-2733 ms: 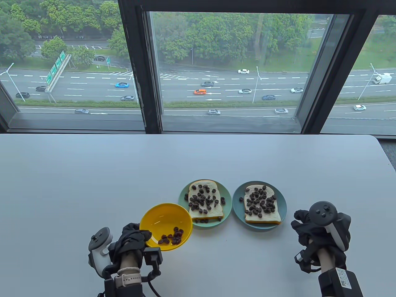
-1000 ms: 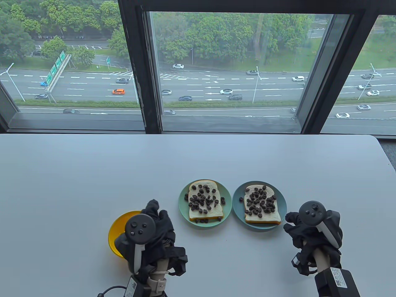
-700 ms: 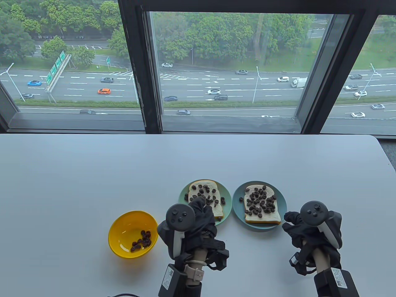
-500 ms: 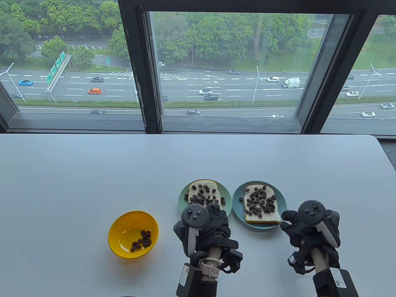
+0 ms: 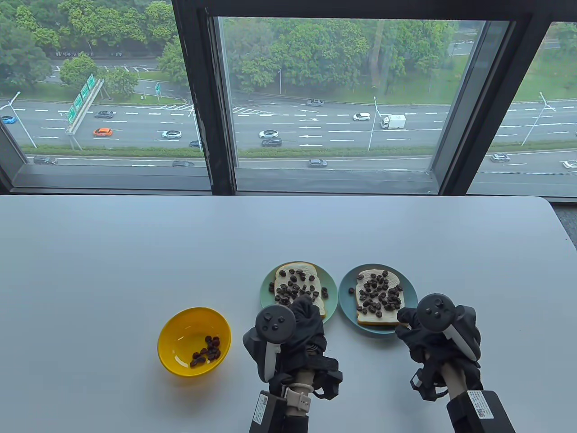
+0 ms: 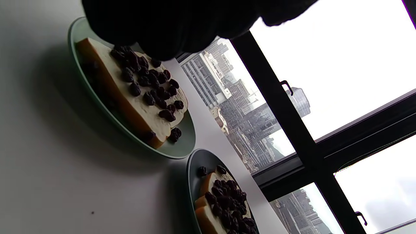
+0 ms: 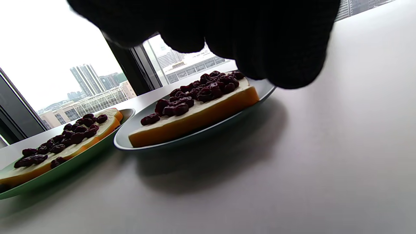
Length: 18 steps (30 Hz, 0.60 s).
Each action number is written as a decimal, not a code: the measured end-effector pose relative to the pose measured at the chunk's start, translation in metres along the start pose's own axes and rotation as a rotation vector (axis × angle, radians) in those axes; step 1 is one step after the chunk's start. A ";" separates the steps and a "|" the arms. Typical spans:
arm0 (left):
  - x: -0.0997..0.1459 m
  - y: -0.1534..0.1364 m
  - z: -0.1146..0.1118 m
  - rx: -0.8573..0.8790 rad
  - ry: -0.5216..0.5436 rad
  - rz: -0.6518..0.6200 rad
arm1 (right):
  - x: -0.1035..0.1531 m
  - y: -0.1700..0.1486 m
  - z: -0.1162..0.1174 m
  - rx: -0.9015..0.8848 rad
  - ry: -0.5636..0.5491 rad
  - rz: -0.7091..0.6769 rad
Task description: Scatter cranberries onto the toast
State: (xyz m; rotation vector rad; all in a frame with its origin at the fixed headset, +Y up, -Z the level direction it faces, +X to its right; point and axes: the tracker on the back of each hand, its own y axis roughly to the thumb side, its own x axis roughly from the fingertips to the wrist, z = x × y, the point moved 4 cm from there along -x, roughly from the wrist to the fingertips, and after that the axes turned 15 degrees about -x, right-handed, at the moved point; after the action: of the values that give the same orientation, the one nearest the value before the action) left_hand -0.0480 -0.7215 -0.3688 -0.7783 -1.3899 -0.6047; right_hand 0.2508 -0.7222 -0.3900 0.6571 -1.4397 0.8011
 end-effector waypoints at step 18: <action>-0.003 0.001 -0.016 -0.450 -0.019 -0.011 | 0.012 0.022 -0.006 0.389 -0.248 -0.115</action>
State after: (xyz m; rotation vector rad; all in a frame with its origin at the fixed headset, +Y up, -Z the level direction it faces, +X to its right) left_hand -0.0377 -0.7337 -0.3716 -1.1352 -1.2897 -0.9378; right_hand 0.2361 -0.7037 -0.3800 1.1593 -1.4625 0.9430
